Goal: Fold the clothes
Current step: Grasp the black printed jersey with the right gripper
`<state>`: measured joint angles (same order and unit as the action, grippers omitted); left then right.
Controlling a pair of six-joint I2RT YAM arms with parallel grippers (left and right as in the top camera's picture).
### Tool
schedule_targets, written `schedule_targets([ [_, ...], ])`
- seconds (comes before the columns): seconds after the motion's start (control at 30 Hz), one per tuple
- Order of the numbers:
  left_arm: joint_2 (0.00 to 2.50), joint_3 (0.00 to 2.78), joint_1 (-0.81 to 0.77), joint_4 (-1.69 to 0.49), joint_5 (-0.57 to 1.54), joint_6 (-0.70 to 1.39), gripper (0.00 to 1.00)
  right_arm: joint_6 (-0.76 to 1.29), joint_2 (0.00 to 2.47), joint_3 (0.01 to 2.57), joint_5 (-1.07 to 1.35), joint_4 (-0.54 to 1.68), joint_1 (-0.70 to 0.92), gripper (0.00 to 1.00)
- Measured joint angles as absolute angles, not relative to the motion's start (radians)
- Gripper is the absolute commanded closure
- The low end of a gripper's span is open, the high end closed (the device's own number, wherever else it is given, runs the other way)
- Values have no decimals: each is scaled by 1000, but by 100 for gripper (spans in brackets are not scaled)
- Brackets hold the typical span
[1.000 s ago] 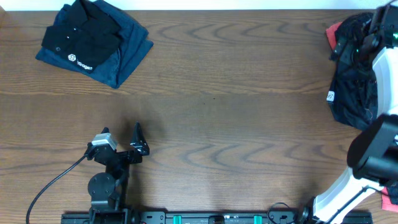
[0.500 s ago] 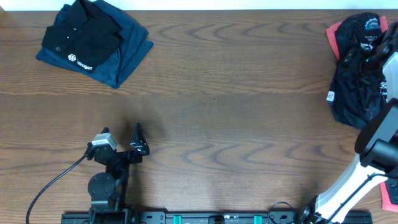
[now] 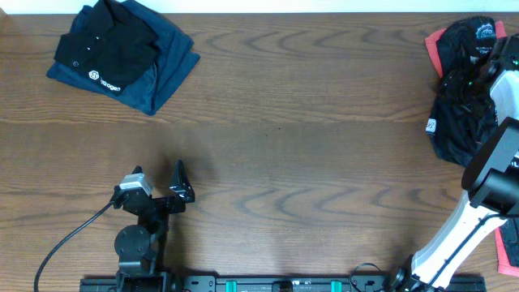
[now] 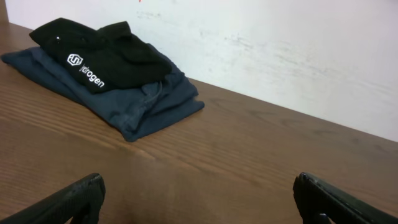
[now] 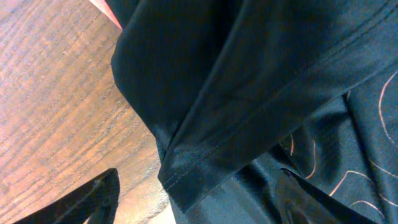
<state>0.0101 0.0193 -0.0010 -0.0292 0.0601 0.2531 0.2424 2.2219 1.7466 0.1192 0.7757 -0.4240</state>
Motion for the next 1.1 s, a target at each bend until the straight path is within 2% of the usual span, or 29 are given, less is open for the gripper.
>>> schedule_targets([
  [0.07, 10, 19, -1, -30, 60, 253, 2, 247, 2225, 1747, 120, 773, -424, 30],
  [0.4, 10, 19, -1, -29, 60, 253, 2, 252, 2265, 1747, 118, 767, -424, 30],
  [0.73, 10, 19, -1, -30, 60, 253, 2, 253, 2269, 1747, 116, 748, -422, 36],
  [0.97, 10, 19, -1, -30, 60, 253, 2, 260, 2269, 1747, 116, 739, -422, 52],
  [1.1, 10, 19, -1, -29, 60, 253, 2, 267, 2269, 1747, 116, 730, -422, 66],
])
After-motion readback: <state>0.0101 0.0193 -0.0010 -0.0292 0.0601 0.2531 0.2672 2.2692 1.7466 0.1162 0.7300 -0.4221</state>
